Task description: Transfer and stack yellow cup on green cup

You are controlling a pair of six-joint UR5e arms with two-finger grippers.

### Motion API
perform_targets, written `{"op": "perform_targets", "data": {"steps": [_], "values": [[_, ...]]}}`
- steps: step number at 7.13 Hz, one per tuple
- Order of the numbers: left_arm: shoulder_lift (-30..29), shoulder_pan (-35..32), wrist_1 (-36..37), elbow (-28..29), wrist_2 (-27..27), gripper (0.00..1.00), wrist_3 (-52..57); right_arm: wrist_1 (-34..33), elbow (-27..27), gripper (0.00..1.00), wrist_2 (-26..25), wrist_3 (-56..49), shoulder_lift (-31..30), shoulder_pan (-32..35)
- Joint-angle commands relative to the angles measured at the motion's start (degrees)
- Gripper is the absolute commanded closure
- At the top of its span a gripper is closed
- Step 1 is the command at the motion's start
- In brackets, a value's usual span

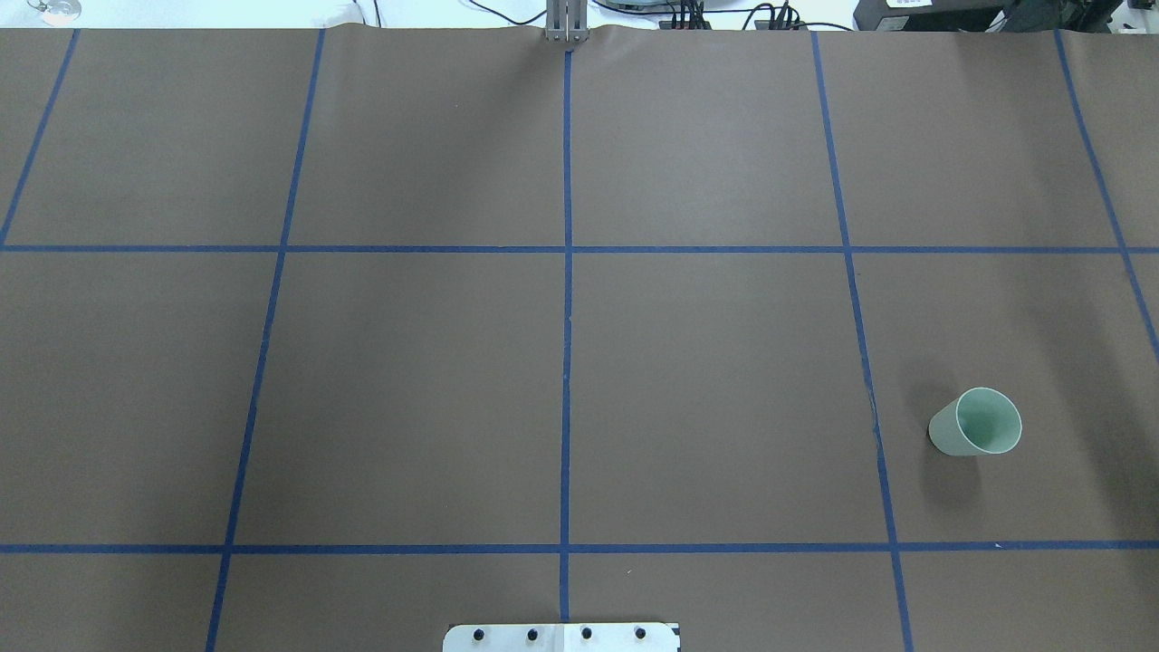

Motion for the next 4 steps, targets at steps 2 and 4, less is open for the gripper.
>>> {"op": "perform_targets", "data": {"steps": [2,4], "values": [[10.88,12.66,7.45,-11.77,18.63,0.00,-33.77,0.00,0.09,0.00,0.00,-0.18,-0.13,0.00],[14.42,33.22,7.97,-11.78,34.38,0.00,-64.40,0.09,0.44,0.00,0.00,-0.53,-1.00,0.00]]}}
